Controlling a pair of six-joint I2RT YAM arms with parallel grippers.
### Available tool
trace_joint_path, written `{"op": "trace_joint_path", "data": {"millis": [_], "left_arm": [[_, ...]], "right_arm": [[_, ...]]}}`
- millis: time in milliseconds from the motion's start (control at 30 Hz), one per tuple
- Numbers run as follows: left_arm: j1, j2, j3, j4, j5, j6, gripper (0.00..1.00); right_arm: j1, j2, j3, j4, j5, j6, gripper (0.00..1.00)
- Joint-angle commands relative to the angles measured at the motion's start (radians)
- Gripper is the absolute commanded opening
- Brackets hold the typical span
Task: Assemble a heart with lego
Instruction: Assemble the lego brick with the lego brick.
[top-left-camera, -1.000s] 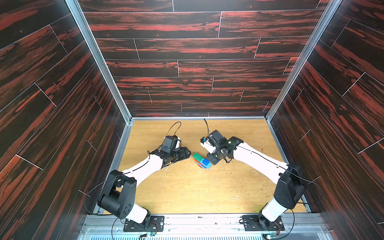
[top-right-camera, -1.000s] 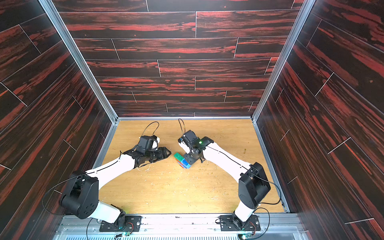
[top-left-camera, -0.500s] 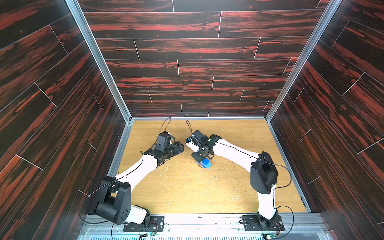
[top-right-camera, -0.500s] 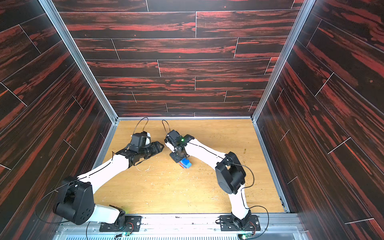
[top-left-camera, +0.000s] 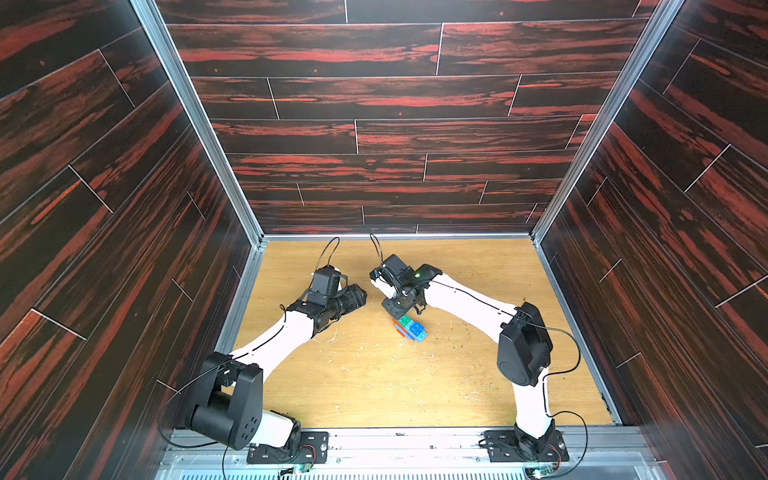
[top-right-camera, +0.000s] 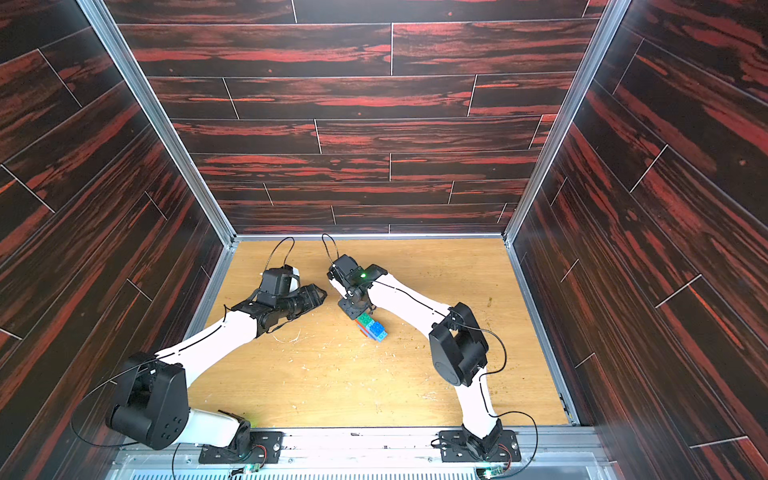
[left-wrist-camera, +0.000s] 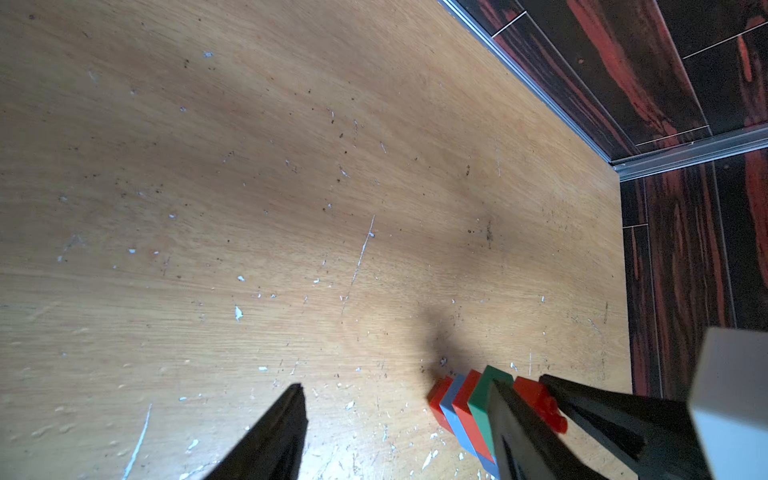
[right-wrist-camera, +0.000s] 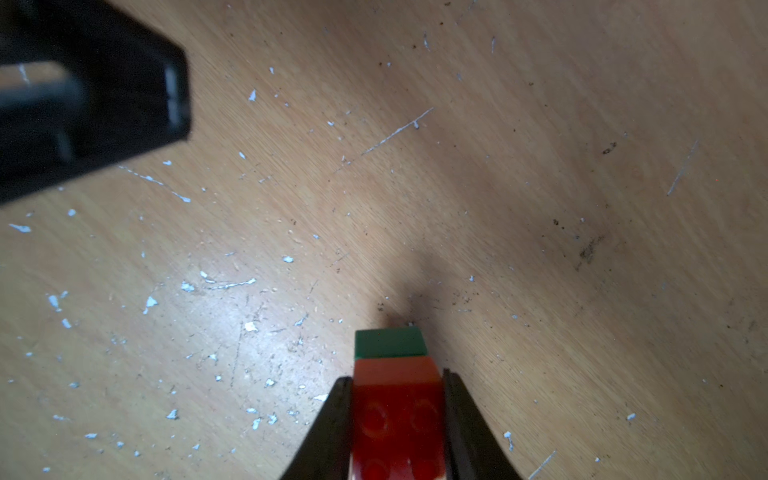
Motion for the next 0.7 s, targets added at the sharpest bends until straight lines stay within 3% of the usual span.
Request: {"op": "trace_joint_path", "data": {"millis": [0,667], "left_arm": [[0.005,-0.001,-0.012,0.011,0.009,0.001,0.73],[0.004,-0.002,-0.015,0.0,0.009,0.011,0.73]], "right_arm": [[0.0,-0.004,-0.016,-0.002,-0.024,-0.006,0.32],[-0.001,0.015,-0.004,0.0,-0.021,-0.016,0.32]]}}
